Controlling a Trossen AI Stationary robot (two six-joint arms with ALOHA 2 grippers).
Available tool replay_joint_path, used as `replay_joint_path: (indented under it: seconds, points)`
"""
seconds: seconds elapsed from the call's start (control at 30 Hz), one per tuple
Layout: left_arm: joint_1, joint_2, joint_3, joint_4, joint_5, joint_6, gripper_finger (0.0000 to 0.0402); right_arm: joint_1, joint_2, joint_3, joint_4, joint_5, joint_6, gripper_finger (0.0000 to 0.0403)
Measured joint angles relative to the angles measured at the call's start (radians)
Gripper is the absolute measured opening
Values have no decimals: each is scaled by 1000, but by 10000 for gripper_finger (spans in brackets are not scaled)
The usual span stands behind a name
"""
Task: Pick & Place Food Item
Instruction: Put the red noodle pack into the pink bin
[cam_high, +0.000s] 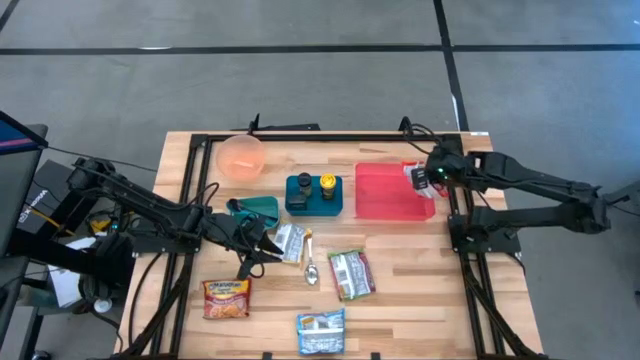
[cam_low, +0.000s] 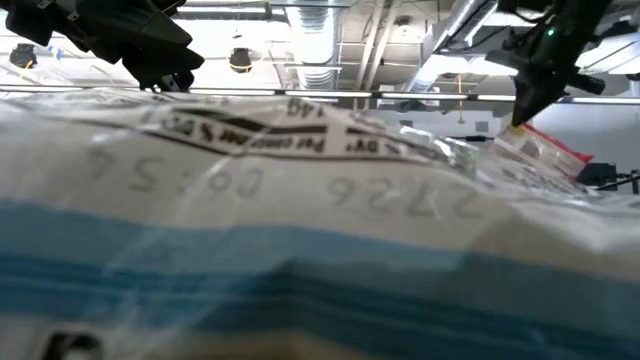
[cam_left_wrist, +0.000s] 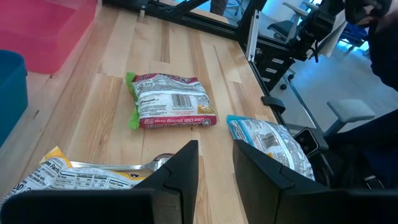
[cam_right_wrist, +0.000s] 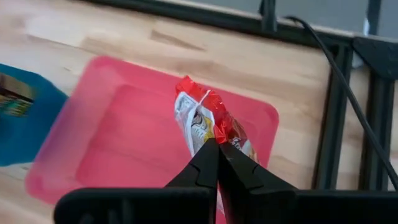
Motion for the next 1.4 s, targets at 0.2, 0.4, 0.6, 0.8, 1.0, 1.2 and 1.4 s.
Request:
replay_joint_path:
  seconds: [0.2,0.4,0.6,0.8,1.0,1.2,1.4]
  points:
    - [0,0,0,0,0,0,95,-40,78,0,-23,-96,2,0]
    - [0,0,0,0,0,0,95,-73,172,0,-25,-97,2,0]
    - [0,0,0,0,0,0,95,-132,234,0,-44,-96,-3,0]
    - [0,0,0,0,0,0,95,-191,261,0,-45,-95,-14,0]
    - [0,0,0,0,0,0,95,-237,287,0,-44,-86,-23,0]
    - [0,0,0,0,0,0,95,-274,327,0,-44,-69,-27,0]
    - [0,0,0,0,0,0,95,-285,353,0,-43,-68,-49,0]
